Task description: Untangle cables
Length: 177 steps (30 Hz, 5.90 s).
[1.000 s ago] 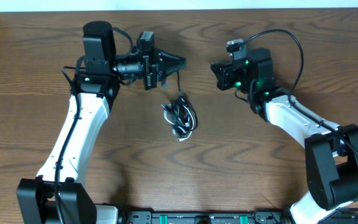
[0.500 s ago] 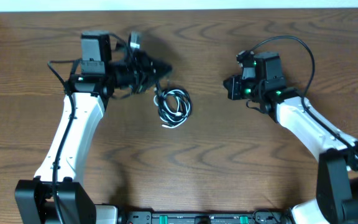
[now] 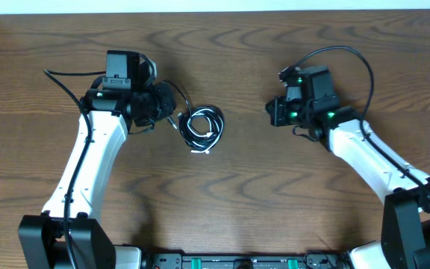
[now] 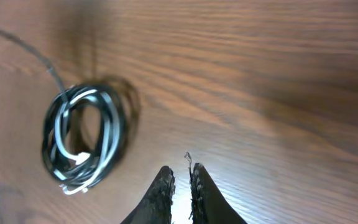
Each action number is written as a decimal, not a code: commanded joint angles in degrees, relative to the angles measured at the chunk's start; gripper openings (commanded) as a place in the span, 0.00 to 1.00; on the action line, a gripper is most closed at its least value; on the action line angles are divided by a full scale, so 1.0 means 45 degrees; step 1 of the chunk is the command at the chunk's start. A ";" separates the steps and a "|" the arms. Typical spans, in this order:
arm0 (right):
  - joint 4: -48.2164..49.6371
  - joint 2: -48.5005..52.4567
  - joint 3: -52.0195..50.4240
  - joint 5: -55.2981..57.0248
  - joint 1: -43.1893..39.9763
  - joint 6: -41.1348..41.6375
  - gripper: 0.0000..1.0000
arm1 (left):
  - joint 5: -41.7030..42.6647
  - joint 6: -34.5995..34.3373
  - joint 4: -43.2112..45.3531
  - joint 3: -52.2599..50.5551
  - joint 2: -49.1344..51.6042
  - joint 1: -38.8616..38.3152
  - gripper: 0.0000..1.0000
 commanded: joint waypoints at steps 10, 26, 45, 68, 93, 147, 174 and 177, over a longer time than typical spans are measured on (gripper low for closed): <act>0.1472 -0.0160 0.0073 -0.0194 0.2200 0.1287 0.10 | 0.1355 0.0418 0.0107 0.1778 -0.1190 0.0063 0.07; 0.0321 -0.1268 0.0087 -0.0141 -0.0549 0.1307 0.09 | 0.1452 0.1326 -0.1175 0.1481 -0.1977 -0.1287 0.07; -0.3823 -0.4639 0.0087 -0.0204 -0.7067 -0.0661 0.13 | -0.0049 0.0364 0.4498 0.1462 0.3492 -0.8218 0.36; -0.3920 -0.4634 0.0083 -0.0957 -0.6518 -0.1447 0.20 | -0.1710 0.3847 -0.1229 0.2268 0.0393 -0.3682 0.93; -0.4017 -0.4634 0.0083 -0.0962 -0.6518 -0.1608 0.31 | -0.1404 0.6756 0.0073 0.2263 0.6416 -0.2322 0.71; -0.4556 -0.4299 0.0083 -0.0952 -0.6533 -0.2521 0.38 | -0.7713 -0.0845 0.0500 0.2239 0.5430 -0.6251 0.07; -0.2633 -0.4299 0.0083 -0.3643 -0.3206 -0.1622 0.41 | 0.5877 0.1593 0.1404 0.2647 0.3211 -0.3531 0.08; -0.2001 -0.4245 0.0083 -0.3633 -0.2448 -0.1326 0.40 | 0.6305 0.1598 0.1423 0.2642 0.3211 -0.3483 0.07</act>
